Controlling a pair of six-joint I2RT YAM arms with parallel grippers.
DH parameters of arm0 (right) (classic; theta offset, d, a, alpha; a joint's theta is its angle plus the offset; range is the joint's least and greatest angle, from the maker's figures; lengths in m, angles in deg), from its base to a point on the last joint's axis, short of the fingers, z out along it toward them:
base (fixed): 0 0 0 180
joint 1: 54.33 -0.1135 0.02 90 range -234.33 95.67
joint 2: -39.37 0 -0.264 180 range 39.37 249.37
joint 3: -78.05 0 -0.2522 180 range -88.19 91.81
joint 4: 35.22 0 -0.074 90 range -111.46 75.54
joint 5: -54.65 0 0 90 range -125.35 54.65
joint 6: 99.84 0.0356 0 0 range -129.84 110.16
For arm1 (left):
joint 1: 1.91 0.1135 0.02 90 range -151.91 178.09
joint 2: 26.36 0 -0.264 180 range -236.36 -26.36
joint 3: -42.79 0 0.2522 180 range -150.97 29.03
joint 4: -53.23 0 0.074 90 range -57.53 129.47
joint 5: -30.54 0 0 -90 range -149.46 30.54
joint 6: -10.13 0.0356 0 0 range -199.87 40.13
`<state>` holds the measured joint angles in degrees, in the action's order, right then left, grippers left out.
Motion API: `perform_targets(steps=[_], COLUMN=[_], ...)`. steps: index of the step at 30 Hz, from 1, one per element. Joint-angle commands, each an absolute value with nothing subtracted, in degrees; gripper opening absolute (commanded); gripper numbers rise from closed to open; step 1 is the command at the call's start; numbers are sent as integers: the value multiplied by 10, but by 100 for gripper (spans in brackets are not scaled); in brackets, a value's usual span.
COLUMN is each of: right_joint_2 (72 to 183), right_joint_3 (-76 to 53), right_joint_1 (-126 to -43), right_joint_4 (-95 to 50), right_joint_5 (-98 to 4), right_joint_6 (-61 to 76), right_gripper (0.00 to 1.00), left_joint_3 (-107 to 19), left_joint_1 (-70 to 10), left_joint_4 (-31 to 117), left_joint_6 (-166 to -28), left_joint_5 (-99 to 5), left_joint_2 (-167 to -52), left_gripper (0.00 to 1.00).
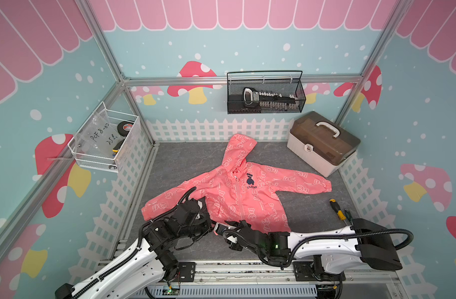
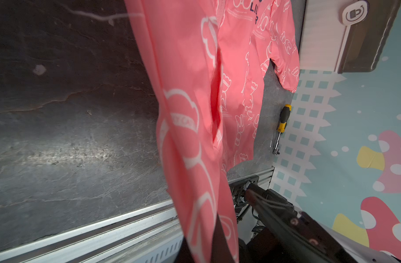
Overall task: Unzip the jacket
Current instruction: Flatten out the jacket at the center of the board.
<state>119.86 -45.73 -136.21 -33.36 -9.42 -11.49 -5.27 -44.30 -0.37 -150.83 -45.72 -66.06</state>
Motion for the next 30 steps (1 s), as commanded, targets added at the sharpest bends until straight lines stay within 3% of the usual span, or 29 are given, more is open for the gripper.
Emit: perform_targets(steps=[1, 3, 5, 6, 10, 14, 21, 30], right_joint_2=[1214, 1218, 1221, 1220, 1207, 1191, 1183, 1204], right_joint_3=[-434, -425, -419, -417, -419, -430, -444, -428], right_joint_1=[-1366, -1365, -1363, -1361, -1346, -1326, -1294, -1292], right_joint_4=[-330, -327, -323, -323, -322, -323, -343, -349], right_joint_5=[-65, -43, -36, -30, -49, -86, -166, -189], right_joint_6=[-120, -124, -128, -127, -109, -89, -54, -46], right_gripper=[11, 3, 0, 0, 0, 0, 0, 0], left_joint_3=[-53, -60, -73, -81, -89, -64, 27, 139], left_joint_1=[-439, -439, -439, -439, -437, -433, -433, -434], left_joint_4=[-8, -24, -61, -85, -167, -178, -73, 63], left_joint_6=[-1510, -1502, -1488, -1478, -1456, -1457, -1461, -1604], left_joint_5=[-449, -452, -477, -497, -592, -636, -550, -479], left_joint_2=[-658, -656, -652, -650, -631, -593, -525, -430], left_gripper=[20, 58, 84, 89, 92, 87, 65, 59])
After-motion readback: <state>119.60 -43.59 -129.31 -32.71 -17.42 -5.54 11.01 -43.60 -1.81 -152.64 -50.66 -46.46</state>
